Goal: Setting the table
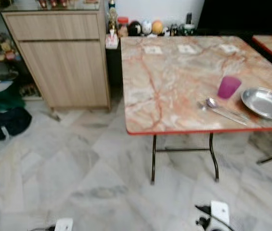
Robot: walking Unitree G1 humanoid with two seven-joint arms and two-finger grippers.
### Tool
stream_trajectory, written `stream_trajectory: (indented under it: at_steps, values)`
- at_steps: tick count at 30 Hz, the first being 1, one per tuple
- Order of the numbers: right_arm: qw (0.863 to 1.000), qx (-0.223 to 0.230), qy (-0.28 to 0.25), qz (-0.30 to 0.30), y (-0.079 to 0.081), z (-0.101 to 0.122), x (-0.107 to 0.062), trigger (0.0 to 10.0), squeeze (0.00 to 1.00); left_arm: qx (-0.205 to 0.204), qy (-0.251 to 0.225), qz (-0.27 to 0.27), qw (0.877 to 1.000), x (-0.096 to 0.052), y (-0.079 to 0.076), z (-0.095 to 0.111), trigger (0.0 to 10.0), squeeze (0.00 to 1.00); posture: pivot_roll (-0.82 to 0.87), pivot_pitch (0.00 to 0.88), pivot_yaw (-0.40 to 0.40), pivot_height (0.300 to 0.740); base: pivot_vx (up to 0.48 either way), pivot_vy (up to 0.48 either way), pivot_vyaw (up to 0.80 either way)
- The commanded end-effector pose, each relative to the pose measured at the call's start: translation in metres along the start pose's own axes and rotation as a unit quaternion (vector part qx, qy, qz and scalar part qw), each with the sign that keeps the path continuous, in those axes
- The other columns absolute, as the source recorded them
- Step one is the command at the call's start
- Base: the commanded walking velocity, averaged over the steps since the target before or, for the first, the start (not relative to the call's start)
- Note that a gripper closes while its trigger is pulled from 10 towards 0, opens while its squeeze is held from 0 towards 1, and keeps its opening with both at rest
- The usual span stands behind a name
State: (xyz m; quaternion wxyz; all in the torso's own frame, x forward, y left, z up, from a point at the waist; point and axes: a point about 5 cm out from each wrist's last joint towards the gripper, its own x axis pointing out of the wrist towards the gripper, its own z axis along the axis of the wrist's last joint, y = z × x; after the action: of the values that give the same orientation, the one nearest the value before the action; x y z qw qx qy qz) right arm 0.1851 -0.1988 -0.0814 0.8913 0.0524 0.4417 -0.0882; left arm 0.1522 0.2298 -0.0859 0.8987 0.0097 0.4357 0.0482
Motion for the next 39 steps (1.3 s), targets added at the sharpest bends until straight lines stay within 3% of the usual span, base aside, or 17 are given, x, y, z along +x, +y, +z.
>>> stream_trajectory:
  at_steps: [1, 3, 16, 25, 31, 39]
  values:
    - [0.998, 0.064, 0.025, -0.007, -0.001, -0.014, -0.002, 10.0, 0.0, 0.021, 0.034, -0.018, 0.999, 0.008, -0.013, 0.012, 10.0, 0.0, -0.06, 0.0, 0.022, 0.74, 0.0, -0.394, 0.0]
    - [0.999, 0.043, 0.022, -0.006, -0.001, -0.012, -0.002, 10.0, 0.0, 0.021, 0.031, -0.02, 0.999, 0.009, -0.014, 0.015, 10.0, 0.0, -0.06, 0.0, 0.023, 0.74, 0.0, -0.394, 0.0]
    - [0.998, 0.051, 0.022, 0.002, 0.003, -0.014, -0.002, 10.0, 0.0, 0.023, 0.042, -0.019, 0.999, 0.008, -0.019, 0.01, 10.0, 0.0, -0.06, 0.0, 0.032, 0.74, 0.0, -0.39, 0.39]
    - [0.998, 0.05, 0.023, 0.005, 0.004, -0.014, -0.002, 10.0, 0.0, 0.026, 0.054, -0.004, 0.998, 0.003, 0.003, 0.0, 10.0, 0.0, -0.07, 0.0, 0.036, 0.74, 0.0, -0.365, 0.0]
    - [0.998, 0.053, 0.02, 0.004, 0.005, -0.013, -0.002, 10.0, 0.0, 0.017, 0.054, -0.001, 0.998, 0.001, 0.013, -0.001, 10.0, 0.0, -0.07, 0.0, 0.038, 0.74, 0.0, 0.0, 0.0]
    - [0.998, 0.061, 0.013, 0.005, 0.005, -0.011, -0.002, 10.0, 0.0, 0.017, 0.05, -0.007, 0.999, 0.004, 0.003, 0.003, 10.0, 0.0, -0.07, 0.0, 0.033, 0.74, 0.0, 0.0, 0.0]
